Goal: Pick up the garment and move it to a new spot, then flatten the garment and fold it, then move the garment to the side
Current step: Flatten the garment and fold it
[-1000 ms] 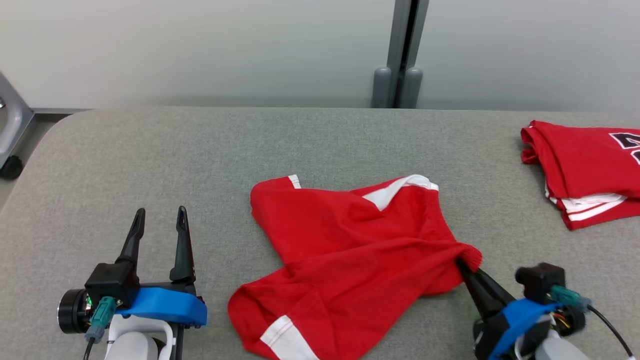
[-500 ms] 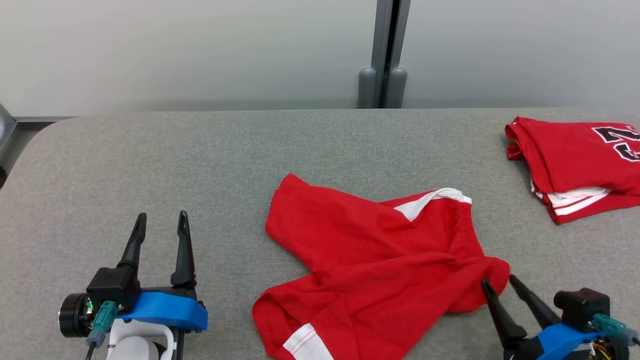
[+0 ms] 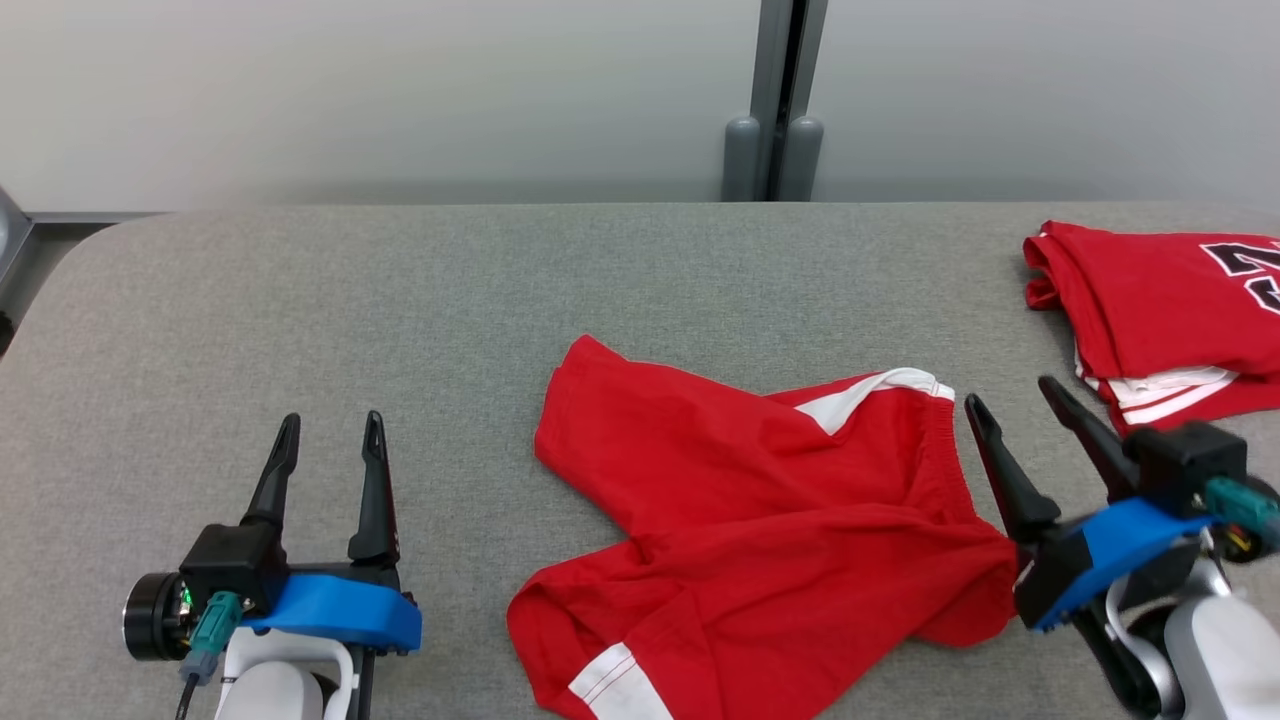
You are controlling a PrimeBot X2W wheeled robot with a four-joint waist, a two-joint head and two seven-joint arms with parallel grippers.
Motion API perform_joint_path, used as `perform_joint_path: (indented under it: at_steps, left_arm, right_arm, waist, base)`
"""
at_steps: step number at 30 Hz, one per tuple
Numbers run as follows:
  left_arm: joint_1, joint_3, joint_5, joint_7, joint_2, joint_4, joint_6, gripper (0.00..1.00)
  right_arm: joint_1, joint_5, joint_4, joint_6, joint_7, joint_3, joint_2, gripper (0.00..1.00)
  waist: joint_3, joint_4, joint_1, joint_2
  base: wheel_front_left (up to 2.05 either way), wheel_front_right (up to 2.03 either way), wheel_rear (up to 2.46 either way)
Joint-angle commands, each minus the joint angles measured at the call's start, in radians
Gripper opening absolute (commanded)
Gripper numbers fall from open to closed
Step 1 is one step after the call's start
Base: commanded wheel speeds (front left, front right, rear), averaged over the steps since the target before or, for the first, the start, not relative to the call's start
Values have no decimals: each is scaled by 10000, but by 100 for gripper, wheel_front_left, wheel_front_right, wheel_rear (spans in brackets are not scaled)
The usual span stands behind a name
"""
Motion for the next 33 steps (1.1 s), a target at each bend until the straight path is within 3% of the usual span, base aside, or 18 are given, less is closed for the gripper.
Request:
perform_joint_path:
  at_steps: [1, 13, 21, 22, 23, 33]
  left_arm:
    - [-190, -52, 80, -43, 3, -34, -29, 100]
    - [-615, -264, -6, -43, -111, 61, -72, 100]
    - [-793, -358, -57, -43, -167, 101, -49, 100]
    - [-816, -365, -65, -43, -170, 111, -44, 100]
    - [-834, -373, -73, -43, -176, 124, -41, 100]
    - [-728, -305, -43, -43, -190, 182, -30, 100]
  right_arm:
    - [-436, -99, 174, 1, 145, 107, -141, 100]
    - [-1835, 200, 2703, -1, 1742, 686, -691, 100]
    - [-2085, 583, 3809, 1, 1917, 1175, -765, 100]
    - [-2137, 628, 3918, 1, 1903, 1308, -766, 30]
    - [-2221, 720, 3971, 1, 1792, 1415, -763, 0]
    - [-2723, 1534, 2965, 1, 561, 1761, -882, 0]
  waist:
    - [88, 85, 0, 0]
    - [619, 644, 0, 0]
    - [867, 776, 0, 0]
    - [880, 782, 0, 0]
    - [888, 787, 0, 0]
    - [772, 571, 0, 0]
  base:
    - [0, 0, 0]
    - [0, 0, 0]
    - [0, 0, 0]
    - [0, 0, 0]
    - [0, 0, 0]
    - [0, 0, 0]
